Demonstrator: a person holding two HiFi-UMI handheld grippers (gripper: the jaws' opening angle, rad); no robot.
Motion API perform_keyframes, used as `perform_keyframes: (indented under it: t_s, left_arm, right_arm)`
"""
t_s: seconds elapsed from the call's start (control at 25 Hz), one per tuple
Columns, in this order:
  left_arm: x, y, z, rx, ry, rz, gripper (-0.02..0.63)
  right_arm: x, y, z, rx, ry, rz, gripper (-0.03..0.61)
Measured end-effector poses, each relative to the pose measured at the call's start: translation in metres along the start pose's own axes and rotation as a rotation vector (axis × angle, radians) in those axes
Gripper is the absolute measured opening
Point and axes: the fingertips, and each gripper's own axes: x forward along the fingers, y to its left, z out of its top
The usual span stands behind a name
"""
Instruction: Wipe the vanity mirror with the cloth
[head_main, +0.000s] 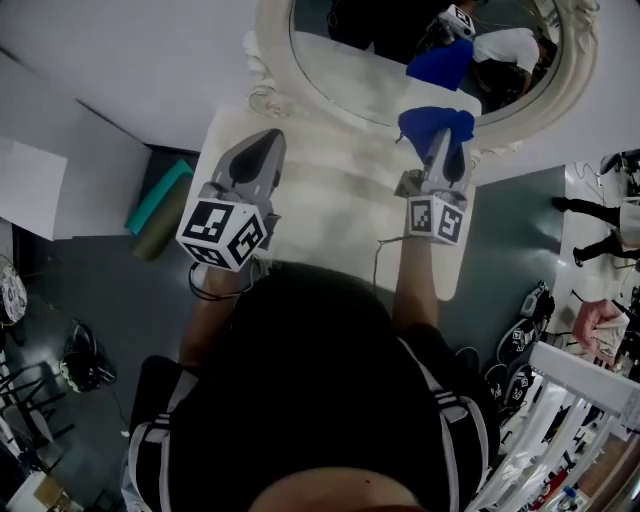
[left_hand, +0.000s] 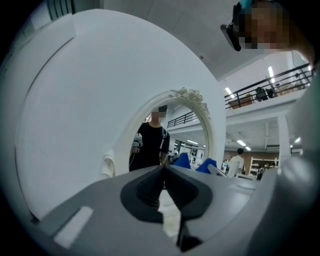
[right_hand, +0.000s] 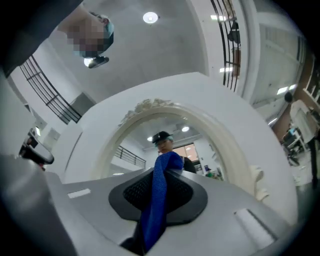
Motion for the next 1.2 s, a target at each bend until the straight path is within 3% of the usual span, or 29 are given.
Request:
perform_keyframes:
  t_s: [0.2, 0.36, 0.76, 1.04, 1.2]
  left_arm:
    - [0.007, -0.01, -0.004, 0.011, 0.017, -0.031, 0.009]
    - [0.008, -0.014, -0.005, 0.026, 0.034, -0.042, 0.009]
    - [0.005, 0.001, -0.004, 0.053, 0.052, 0.004, 0.009]
    - [0.011, 0.014, -0.01, 0.064, 0.074, 0.04, 0.009]
    - [0.016, 0.024, -0.008, 0.069, 0.084, 0.062, 0.009]
  right_arm:
    - [-0.027, -0.062, -0.003, -0.048, 0.002, -0.226, 0.049]
    - [-0.038, -0.091, -0.027, 0.025, 0.023, -0.345, 0.049]
    - [-0.019, -0.093, -0.112, 0.121, 0.111, -0.386, 0.049]
    - [-0.001, -0.093, -0.156, 0.21, 0.117, -0.421, 0.049]
    - [0.01, -0.093, -0.158, 0.248, 0.058, -0.422, 0.051]
